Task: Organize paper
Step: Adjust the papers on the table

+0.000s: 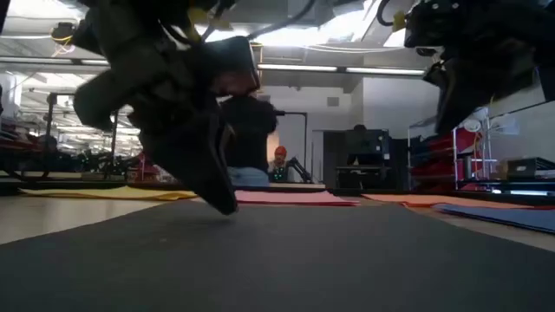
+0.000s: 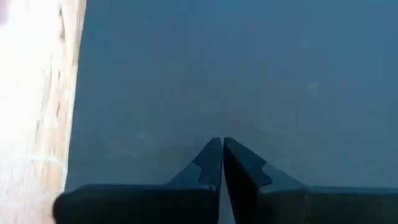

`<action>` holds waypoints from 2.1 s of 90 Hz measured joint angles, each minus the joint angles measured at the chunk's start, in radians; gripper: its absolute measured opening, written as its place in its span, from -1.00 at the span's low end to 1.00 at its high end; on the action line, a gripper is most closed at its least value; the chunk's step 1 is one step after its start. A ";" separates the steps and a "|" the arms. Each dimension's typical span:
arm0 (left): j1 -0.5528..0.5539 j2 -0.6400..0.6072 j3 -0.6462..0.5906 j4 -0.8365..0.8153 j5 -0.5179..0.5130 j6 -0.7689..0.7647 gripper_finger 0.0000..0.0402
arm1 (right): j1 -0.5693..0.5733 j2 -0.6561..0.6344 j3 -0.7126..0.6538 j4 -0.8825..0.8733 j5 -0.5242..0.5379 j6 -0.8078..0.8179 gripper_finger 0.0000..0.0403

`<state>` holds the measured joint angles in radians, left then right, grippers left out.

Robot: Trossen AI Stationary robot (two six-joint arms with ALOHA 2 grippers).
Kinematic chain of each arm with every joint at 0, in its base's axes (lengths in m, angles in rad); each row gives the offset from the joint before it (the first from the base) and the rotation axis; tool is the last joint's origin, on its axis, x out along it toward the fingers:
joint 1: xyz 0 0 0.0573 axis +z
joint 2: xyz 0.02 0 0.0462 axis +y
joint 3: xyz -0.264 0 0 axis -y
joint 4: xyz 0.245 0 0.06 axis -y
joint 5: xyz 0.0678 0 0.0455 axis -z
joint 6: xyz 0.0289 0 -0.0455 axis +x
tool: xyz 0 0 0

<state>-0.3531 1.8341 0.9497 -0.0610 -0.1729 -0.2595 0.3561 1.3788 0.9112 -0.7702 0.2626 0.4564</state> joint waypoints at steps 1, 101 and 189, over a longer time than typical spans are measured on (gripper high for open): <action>0.000 0.002 0.000 -0.002 -0.002 -0.002 -1.00 | 0.000 0.000 0.000 0.000 0.000 0.000 -0.99; 0.087 0.003 0.001 -0.052 -0.041 0.040 -1.00 | -0.001 0.000 0.000 -0.010 0.007 0.010 -0.99; 0.289 -0.160 -0.075 -0.406 -0.236 -0.050 -1.00 | -0.358 0.241 -0.012 0.255 0.008 -0.197 -0.99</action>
<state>-0.0642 1.6745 0.8746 -0.4674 -0.4091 -0.3095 -0.0021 1.6194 0.8993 -0.5156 0.2703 0.2593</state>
